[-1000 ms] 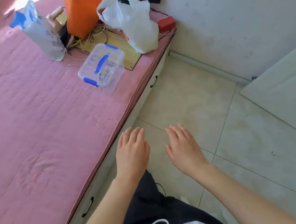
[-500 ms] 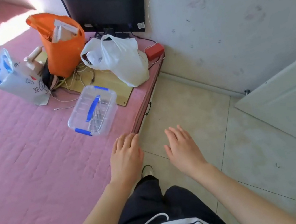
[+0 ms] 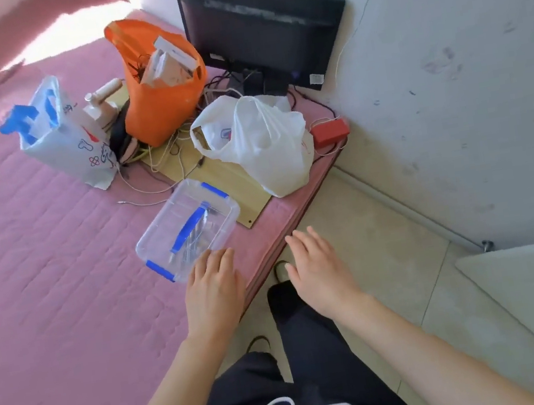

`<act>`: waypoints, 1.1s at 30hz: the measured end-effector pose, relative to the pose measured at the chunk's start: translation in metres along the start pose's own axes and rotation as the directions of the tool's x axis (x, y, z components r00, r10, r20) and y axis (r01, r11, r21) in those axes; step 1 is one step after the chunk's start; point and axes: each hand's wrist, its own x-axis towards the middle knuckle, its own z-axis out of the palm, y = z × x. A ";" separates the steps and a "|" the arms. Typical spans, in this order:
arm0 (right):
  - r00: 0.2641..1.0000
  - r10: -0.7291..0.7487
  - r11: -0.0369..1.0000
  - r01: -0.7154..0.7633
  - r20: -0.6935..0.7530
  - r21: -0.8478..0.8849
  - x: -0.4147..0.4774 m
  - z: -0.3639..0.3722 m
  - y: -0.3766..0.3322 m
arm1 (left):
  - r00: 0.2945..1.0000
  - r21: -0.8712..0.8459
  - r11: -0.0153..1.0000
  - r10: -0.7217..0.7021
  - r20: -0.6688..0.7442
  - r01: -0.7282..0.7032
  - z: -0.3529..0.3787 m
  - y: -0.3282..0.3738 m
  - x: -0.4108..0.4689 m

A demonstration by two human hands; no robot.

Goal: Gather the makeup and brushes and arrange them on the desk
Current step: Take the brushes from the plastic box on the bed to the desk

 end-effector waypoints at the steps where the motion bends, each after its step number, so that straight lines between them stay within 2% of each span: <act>1: 0.999 -0.033 0.999 0.033 0.018 -0.010 0.014 -0.003 0.001 | 0.999 -0.005 0.999 -0.040 -0.006 0.040 0.002 0.001 0.008; 9: 0.938 -0.298 0.943 0.318 0.179 -0.099 0.116 -0.028 0.012 | 0.944 -0.052 0.943 -0.331 -0.020 0.329 0.021 -0.004 0.058; 14: 0.875 -0.399 0.887 0.444 0.276 -0.127 0.174 -0.022 0.011 | 0.862 -0.063 0.860 -0.507 0.007 0.506 0.045 -0.023 0.081; 17: 0.836 -0.452 0.851 0.508 0.311 -0.130 0.205 -0.014 0.006 | 0.824 -0.089 0.821 -0.566 0.004 0.564 0.061 -0.035 0.087; 24: 0.793 -0.493 0.817 0.563 0.359 -0.122 0.273 0.022 -0.014 | 0.690 -0.170 0.680 -0.724 -0.003 0.713 0.094 -0.078 0.093; 30: 0.793 -0.476 0.825 0.553 0.381 -0.120 0.321 0.067 -0.022 | 0.598 -0.234 0.577 -0.801 0.029 0.783 0.139 -0.126 0.096; 33: 0.804 -0.444 0.842 0.525 0.395 -0.123 0.344 0.092 -0.019 | 0.503 -0.314 0.462 -0.862 0.060 0.830 0.159 -0.145 0.100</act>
